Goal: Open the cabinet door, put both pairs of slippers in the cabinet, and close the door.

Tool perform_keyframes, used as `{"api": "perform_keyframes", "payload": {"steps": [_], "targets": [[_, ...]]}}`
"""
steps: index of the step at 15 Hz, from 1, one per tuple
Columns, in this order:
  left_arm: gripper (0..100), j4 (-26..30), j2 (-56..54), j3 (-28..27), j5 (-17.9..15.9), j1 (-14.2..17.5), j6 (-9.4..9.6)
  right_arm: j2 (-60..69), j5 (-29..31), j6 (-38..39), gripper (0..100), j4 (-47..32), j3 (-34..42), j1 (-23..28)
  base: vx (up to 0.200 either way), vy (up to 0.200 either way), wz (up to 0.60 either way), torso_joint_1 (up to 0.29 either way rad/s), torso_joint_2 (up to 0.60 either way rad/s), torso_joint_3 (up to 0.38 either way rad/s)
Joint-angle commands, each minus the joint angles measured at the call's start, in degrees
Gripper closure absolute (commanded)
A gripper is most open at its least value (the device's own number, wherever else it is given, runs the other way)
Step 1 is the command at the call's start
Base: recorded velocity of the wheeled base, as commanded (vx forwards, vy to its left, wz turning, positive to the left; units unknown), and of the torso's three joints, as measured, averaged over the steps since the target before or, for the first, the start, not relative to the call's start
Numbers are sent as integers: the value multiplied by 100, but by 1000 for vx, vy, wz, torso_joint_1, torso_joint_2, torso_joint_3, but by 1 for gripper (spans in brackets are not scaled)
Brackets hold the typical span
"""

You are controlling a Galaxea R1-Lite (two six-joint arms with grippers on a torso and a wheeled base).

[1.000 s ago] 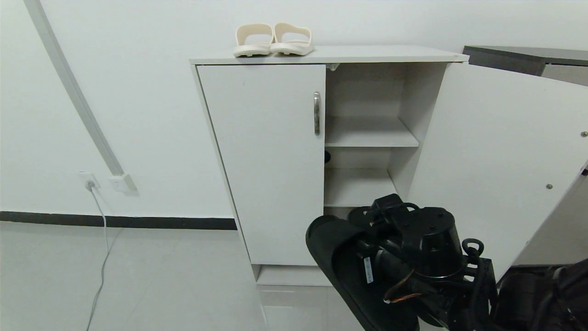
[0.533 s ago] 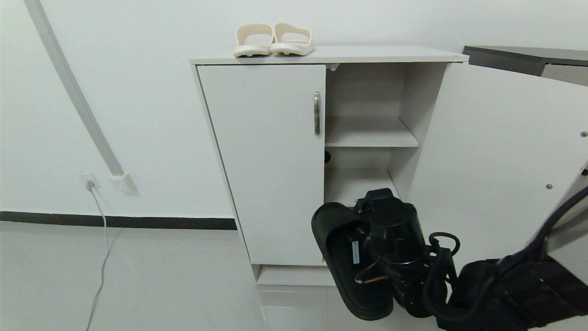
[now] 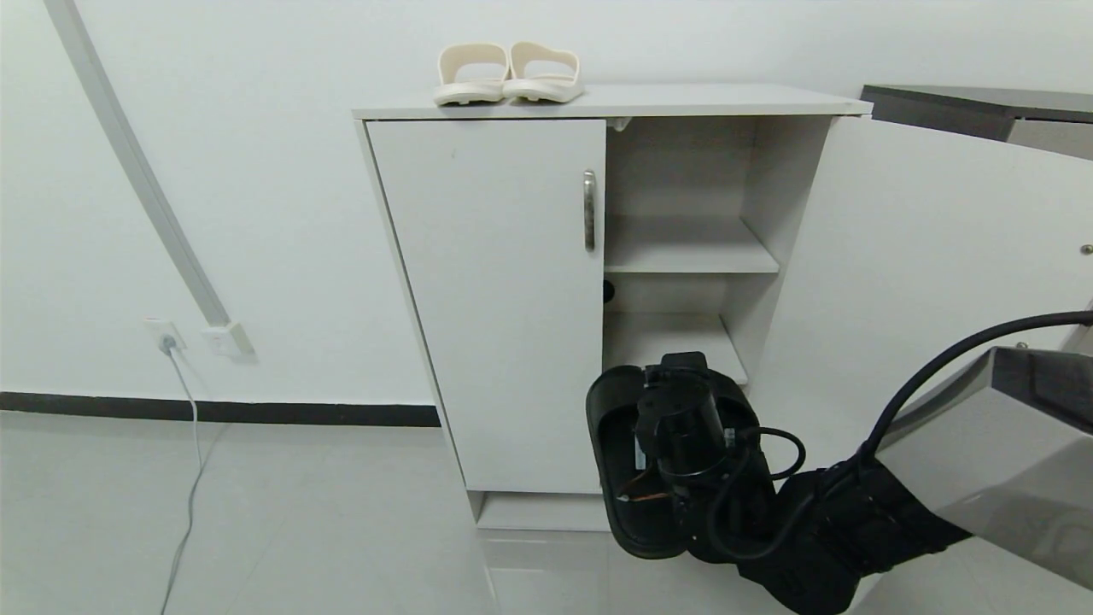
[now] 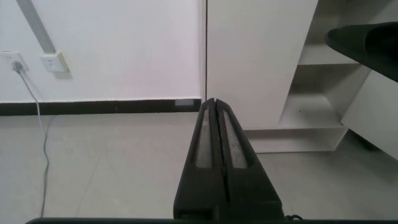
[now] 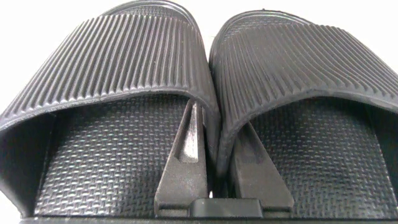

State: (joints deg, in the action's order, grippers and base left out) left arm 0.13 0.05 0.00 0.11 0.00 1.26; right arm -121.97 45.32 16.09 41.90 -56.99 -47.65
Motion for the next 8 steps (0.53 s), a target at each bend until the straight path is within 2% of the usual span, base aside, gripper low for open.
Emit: {"api": "perform_keyframes", "payload": {"steps": [1,5,8], "targets": [[100,4,-5,0,7,0,-3,-117,38,8,100,2,-49,10,0,-200,0,2,7,7],[100,4,-5,0,-11,0,-20,-143,55,17,100,2,-40,63,0,-200,0,0,5,-1],[100,-5,-5,0,-2,0,-29,-231,38,61,100,20,-14,72,0,0,0,0,0,0]]}}
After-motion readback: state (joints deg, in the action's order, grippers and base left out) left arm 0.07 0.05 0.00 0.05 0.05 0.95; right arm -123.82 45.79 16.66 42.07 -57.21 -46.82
